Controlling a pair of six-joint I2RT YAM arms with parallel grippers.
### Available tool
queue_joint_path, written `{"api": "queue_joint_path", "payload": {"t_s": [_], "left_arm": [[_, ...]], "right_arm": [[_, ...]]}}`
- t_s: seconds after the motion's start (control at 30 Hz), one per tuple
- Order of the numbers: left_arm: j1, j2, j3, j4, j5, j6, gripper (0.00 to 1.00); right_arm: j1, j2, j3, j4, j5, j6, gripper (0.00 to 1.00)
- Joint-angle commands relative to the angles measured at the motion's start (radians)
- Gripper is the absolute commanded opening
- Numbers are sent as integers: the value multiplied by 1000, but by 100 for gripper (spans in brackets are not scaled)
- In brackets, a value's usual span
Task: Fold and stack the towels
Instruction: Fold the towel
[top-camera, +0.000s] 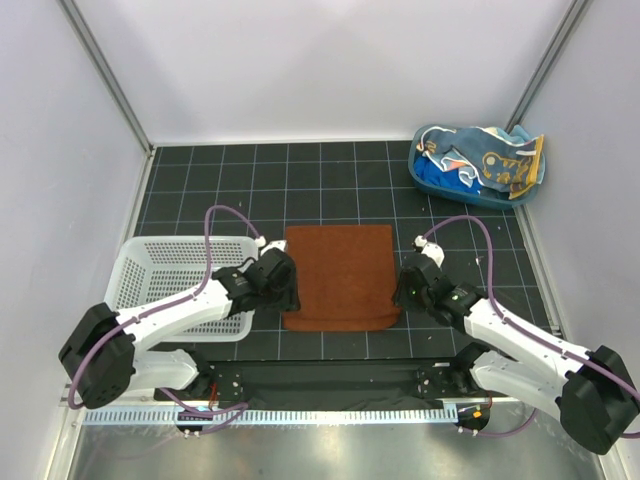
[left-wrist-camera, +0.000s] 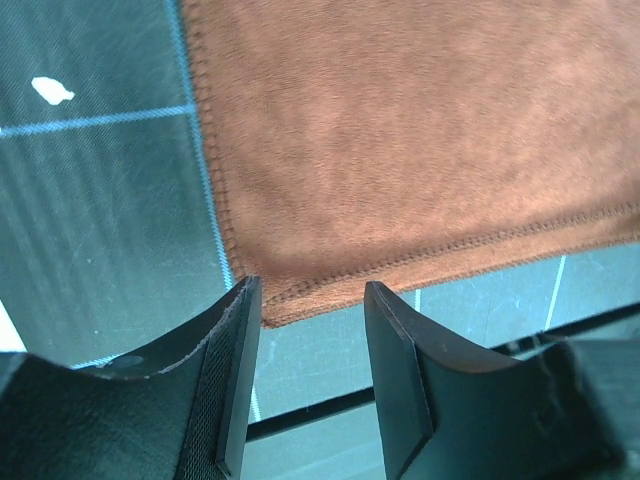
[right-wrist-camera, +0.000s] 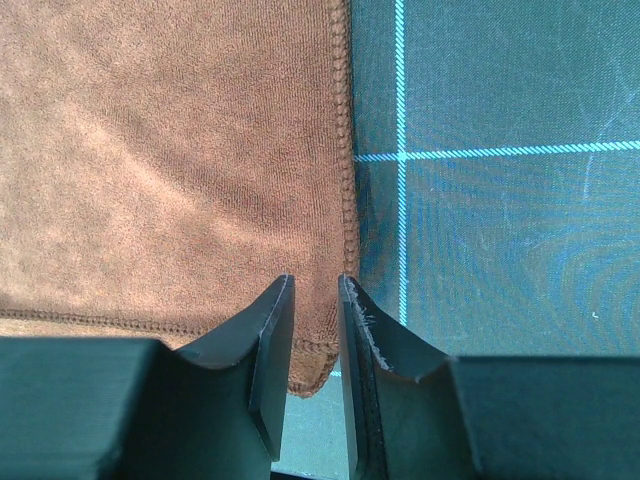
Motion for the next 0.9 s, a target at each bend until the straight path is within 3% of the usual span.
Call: {"api": "queue_joint_path", "payload": {"t_s": [0.0, 0.3, 0.87], "left_arm": [[-4, 4, -16, -4, -48, -69, 49], [-4, 63, -36, 50, -33, -84, 50], [-3, 77, -51, 62, -19, -92, 48]], "right_arm": [[5, 9, 7, 27, -5, 22, 31], [4, 6, -16, 15, 9, 23, 32], [5, -7, -52, 29, -34, 60, 45]]}}
